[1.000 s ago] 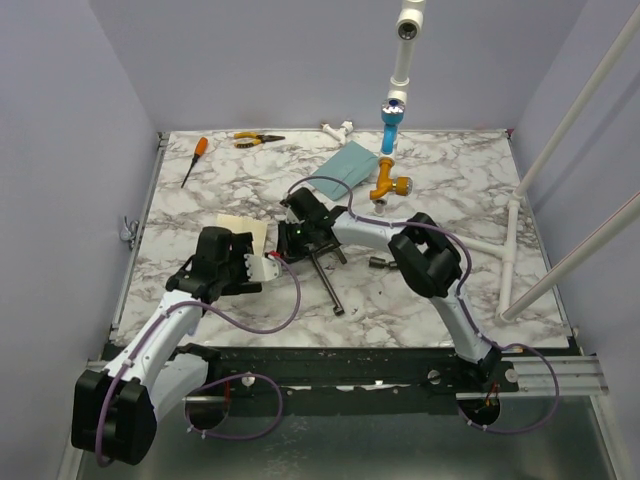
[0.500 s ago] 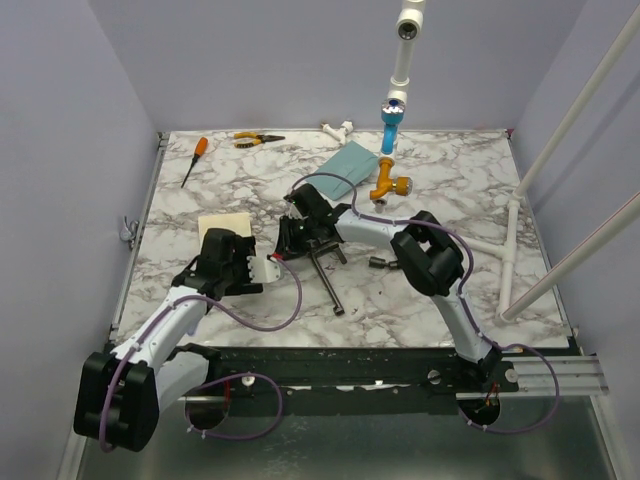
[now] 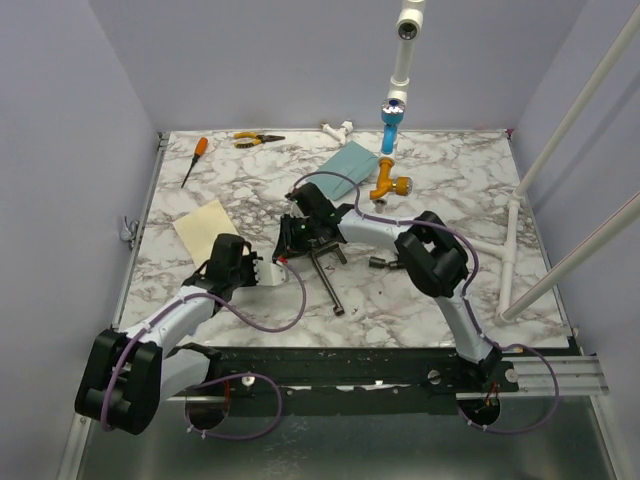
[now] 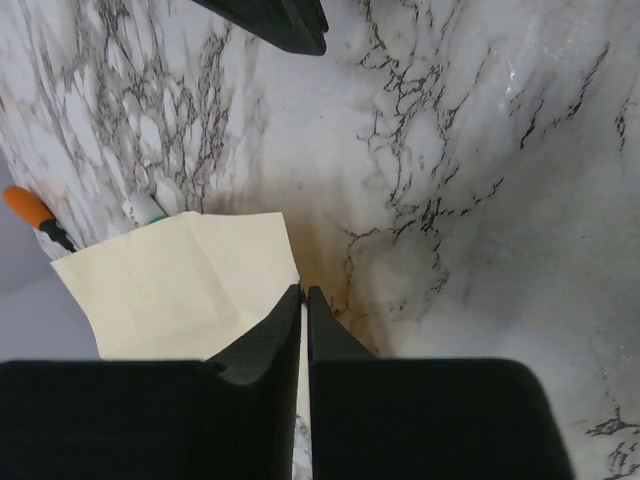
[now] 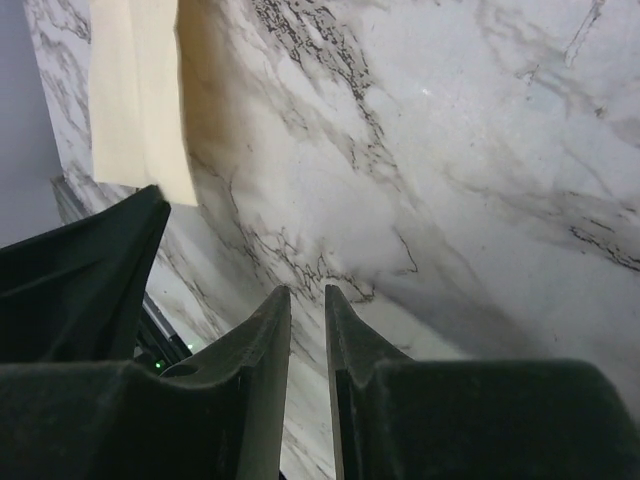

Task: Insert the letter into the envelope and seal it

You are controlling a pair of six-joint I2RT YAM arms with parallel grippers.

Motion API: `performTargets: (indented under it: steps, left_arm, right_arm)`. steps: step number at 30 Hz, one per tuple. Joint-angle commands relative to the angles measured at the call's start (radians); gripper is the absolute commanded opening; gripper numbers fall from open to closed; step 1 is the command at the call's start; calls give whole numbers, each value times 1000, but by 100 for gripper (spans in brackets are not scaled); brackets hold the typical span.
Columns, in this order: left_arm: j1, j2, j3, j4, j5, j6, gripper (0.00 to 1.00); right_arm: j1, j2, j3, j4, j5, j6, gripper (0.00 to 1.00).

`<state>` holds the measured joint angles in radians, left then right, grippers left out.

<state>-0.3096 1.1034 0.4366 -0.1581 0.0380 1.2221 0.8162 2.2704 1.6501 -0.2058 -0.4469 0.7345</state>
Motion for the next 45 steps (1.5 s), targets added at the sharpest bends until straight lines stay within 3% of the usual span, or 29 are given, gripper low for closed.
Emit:
performTargets:
  steps: [1,5,8,17,22,26,31,35,40,44,45]
  left_arm:
    - [-10,-19,-49,153,-65,-2,0]
    - [-14,-44,-16,121,-73,-56,0]
    - [-14,-82,59,-22,-39,-146,0]
    - [-15,-122,198,-325,125,-287,0]
    - [-16,-139,250,-429,172,-299,0]
    - [-16,-139,290,-502,202,-305,0]
    - [-16,-134,309,-573,253,-316,0]
    - [-31,-125,290,-582,270,-295,0]
    - [-29,-143,281,-596,232,-267,1]
    - [-31,-164,249,-600,183,-276,44]
    - [-34,-163,231,-599,174,-271,63]
  right_arm:
    - [0,-60,-30,34,-5,7,24]
    - [0,-65,-31,37,-7,11,24]
    - [0,-78,-31,40,1,13,25]
    - [0,-149,-45,36,10,-12,42]
    - [0,-267,-153,83,-9,-236,60]
    - [0,-406,-320,158,-55,-492,67]
    - [0,-619,-650,484,-150,-806,71]
    - [1,-690,-837,781,-102,-865,76]
    - [1,-692,-821,745,-67,-885,78]
    - [2,-724,-848,739,-63,-953,87]
    - [1,-730,-856,745,-58,-963,88]
